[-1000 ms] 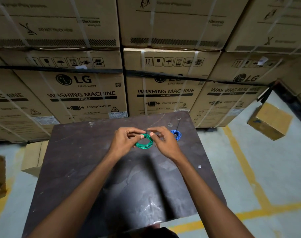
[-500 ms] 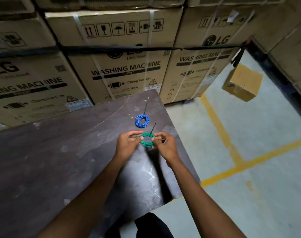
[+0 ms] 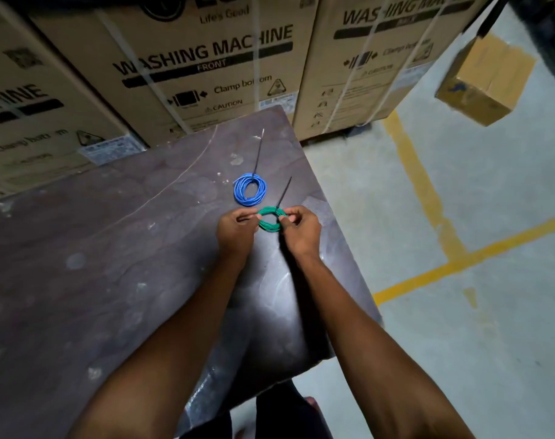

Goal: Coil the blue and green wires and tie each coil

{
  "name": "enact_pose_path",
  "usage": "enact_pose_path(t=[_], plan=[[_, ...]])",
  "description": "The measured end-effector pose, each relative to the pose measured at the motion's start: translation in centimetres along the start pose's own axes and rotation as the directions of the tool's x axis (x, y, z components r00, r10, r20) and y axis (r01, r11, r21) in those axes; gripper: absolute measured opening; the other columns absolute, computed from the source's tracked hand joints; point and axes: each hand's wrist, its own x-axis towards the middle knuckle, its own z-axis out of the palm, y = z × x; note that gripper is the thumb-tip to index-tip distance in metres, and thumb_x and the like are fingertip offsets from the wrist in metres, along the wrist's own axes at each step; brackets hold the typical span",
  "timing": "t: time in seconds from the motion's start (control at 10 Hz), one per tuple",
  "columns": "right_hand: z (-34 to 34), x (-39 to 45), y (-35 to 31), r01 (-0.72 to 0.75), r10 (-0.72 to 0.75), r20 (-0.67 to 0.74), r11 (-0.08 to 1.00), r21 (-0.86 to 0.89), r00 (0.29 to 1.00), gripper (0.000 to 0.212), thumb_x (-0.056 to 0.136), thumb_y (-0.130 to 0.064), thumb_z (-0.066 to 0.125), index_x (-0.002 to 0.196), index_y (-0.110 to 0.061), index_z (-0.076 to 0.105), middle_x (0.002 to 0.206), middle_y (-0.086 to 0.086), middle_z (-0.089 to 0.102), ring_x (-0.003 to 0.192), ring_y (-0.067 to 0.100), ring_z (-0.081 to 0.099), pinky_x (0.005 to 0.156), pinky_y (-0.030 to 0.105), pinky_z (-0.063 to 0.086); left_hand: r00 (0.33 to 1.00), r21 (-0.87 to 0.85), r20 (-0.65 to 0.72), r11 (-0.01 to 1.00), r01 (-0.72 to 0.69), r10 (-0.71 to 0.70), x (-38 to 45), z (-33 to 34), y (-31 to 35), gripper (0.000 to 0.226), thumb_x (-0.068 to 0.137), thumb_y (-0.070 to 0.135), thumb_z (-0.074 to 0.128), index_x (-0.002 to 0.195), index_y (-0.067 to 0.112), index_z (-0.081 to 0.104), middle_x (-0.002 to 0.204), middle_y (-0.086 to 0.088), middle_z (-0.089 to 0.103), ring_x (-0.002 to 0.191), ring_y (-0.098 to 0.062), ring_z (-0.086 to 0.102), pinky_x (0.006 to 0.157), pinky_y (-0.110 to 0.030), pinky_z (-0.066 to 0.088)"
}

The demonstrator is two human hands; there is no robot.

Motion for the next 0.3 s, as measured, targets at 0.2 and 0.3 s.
enact_pose_path(t=[0.2, 0.3], plan=[[0.1, -0.6, -0.3, 0.06, -0.06, -0.01, 0.998, -0.017, 0.998, 0.016, 0.089, -0.007, 0.069, 0.103, -0.013, 0.072, 0.085, -0.003, 0.069, 0.08, 0.014, 0.066, 0.08, 0.024, 0.054, 0.998, 0.013, 0.053, 0.999, -0.042, 0.041, -0.4, -1.6, -0.1, 0.022, 0.084, 0.002, 0.074, 0.105, 0.007, 0.077, 0.092, -0.023, 0.077, 0.063, -0.007, 0.06, 0.076, -0.029, 0.051], [0.0, -1.2, -0.9, 0.131, -0.133, -0.036, 0.99, -0.057, 0.99, 0.018, 0.09, -0.011, 0.066, 0.106, -0.017, 0.07, 0.1, 0.002, 0.071, 0.092, 0.017, 0.068, 0.091, 0.037, 0.057, 0.996, -0.021, 0.062, 0.998, -0.064, 0.065, -0.9, -2.7, 0.1, 0.021, 0.085, 0.005, 0.073, 0.106, 0.009, 0.077, 0.085, -0.019, 0.075, 0.059, -0.005, 0.059, 0.076, -0.031, 0.052]])
